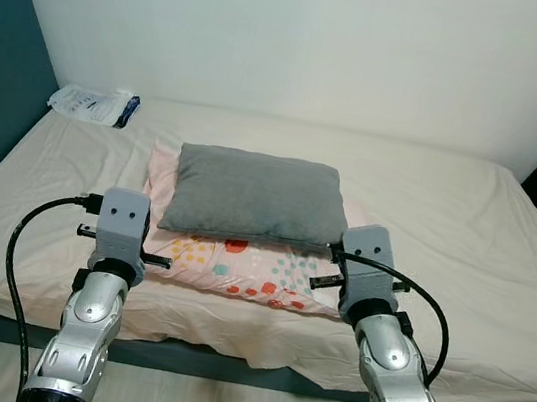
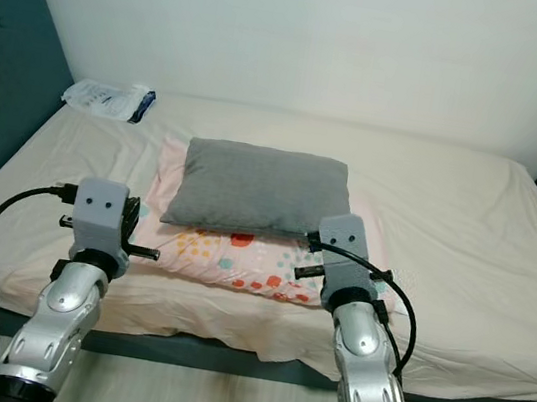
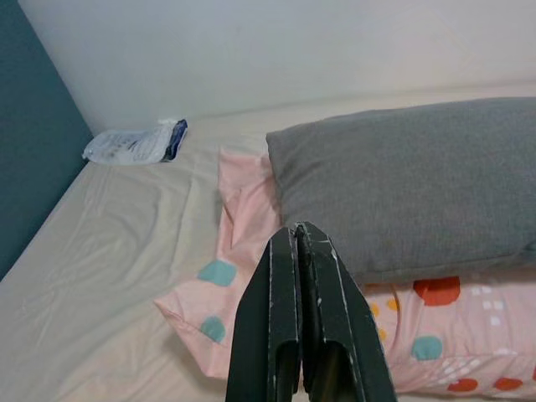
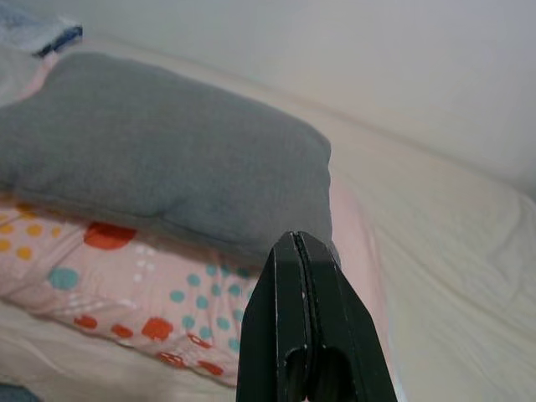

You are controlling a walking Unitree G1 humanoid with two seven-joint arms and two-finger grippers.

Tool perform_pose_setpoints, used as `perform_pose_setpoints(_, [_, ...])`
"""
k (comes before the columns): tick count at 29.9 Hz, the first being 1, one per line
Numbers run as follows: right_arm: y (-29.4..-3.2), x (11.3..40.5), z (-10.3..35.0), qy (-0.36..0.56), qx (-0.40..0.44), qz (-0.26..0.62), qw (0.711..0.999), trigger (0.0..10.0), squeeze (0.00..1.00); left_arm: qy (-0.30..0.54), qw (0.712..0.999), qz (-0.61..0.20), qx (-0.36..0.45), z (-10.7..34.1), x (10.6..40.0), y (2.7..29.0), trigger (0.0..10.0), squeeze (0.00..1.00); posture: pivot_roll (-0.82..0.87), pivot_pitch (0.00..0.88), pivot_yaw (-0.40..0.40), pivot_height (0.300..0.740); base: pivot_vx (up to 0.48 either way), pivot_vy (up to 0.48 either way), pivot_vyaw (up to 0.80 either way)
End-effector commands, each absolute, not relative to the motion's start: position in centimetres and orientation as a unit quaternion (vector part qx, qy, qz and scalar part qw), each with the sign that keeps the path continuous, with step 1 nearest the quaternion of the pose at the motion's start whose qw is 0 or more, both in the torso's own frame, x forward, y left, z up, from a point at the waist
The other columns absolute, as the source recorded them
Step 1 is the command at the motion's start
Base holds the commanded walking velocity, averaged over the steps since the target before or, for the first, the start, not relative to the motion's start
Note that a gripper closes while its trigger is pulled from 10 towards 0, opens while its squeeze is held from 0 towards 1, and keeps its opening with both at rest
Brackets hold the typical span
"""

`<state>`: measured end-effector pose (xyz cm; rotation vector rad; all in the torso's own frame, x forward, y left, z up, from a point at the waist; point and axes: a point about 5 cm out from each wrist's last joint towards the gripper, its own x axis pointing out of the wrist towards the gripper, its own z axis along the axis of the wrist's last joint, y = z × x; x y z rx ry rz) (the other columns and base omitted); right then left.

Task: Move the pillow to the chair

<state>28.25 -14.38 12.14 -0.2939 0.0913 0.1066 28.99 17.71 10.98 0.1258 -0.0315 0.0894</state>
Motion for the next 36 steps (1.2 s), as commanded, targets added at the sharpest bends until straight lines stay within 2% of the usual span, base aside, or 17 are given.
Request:
perform_pose_setpoints(1, [-14.6,28.4,12.3,0.051,-0.141,0.051,0.987,10.0,0.00,-0.017,0.997,0.045,0.067,11.1,28.9,17.8,10.0,0.00,-0.01,0.080,-0.016,0.740,0.431,0.000,0.00])
perform_pose_setpoints(14, [-14.6,29.3,15.7,0.011,-0.153,0.058,0.986,10.0,0.00,-0.019,0.997,0.056,0.058,11.1,29.0,18.0,10.0,0.00,-0.02,0.077,-0.018,0.740,0.390,0.000,0.00])
perform_pose_setpoints(20, [-14.9,29.8,15.8,-0.003,-0.173,0.045,0.984,10.0,0.00,-0.025,0.997,0.059,0.052,11.3,29.1,18.0,10.0,0.00,-0.02,0.073,-0.021,0.740,0.000,0.000,0.00])
perform_pose_setpoints(27, [-15.4,29.9,14.6,0.028,-0.125,0.032,0.991,10.0,0.00,-0.030,0.996,0.057,0.054,11.5,29.3,18.1,10.0,0.00,-0.02,0.064,-0.025,0.740,0.000,0.000,0.00])
perform_pose_setpoints(36, [-15.5,29.5,13.6,0.043,-0.104,0.023,0.993,10.0,0.00,-0.030,0.997,0.055,0.044,11.6,29.5,18.0,10.0,0.00,-0.02,0.055,-0.023,0.740,0.000,0.000,0.00])
